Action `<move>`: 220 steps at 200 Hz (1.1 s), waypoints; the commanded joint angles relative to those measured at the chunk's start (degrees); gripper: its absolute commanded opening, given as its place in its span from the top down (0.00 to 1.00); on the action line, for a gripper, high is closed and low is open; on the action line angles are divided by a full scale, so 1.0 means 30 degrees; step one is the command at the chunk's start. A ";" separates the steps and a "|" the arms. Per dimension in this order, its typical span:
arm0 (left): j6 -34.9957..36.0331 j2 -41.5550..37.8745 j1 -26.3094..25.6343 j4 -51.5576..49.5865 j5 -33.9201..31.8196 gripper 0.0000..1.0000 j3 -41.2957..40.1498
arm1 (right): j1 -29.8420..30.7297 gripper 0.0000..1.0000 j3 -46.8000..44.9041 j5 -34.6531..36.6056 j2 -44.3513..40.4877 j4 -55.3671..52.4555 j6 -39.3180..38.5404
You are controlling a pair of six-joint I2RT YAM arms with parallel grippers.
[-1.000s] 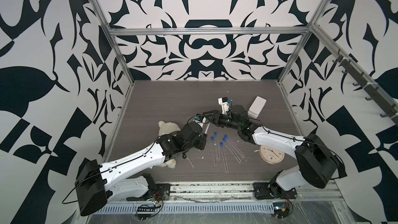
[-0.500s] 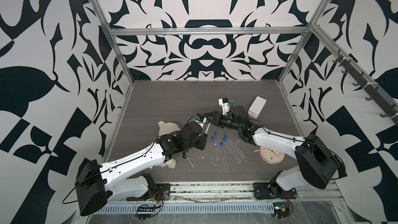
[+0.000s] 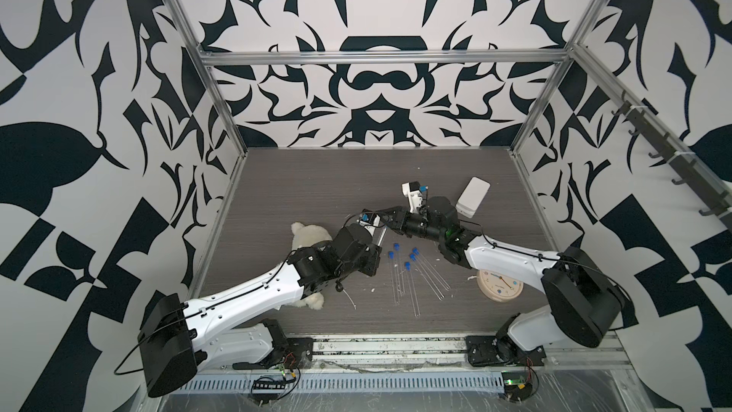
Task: Remove stoppers from test tubes
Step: Open the stopper on the test tube.
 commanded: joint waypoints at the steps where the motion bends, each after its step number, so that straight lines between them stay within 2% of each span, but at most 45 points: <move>1: 0.0139 -0.0046 0.0076 0.0062 -0.0131 0.95 0.0211 | 0.0129 0.85 0.0029 -0.0047 -0.0725 0.1167 -0.0133; 100: -0.0154 -0.0455 0.0036 -0.0529 0.0098 0.95 0.0065 | 0.0101 0.89 0.1562 0.1450 -0.1074 -0.1722 -0.3088; 158: -0.0374 -0.0690 0.0042 -0.0626 0.0209 0.95 -0.0159 | 0.0046 0.90 0.1933 0.2096 -0.0974 -0.2176 -0.3735; 188: -0.0436 -0.0694 0.0032 -0.0586 0.0231 0.95 -0.0214 | -0.0203 0.90 0.1899 0.1874 -0.0904 -0.1700 -0.3189; 220: -0.0447 -0.0701 0.0067 -0.0617 0.0276 0.95 -0.0258 | -0.0956 0.90 0.1615 0.0571 -0.0437 0.0033 -0.1230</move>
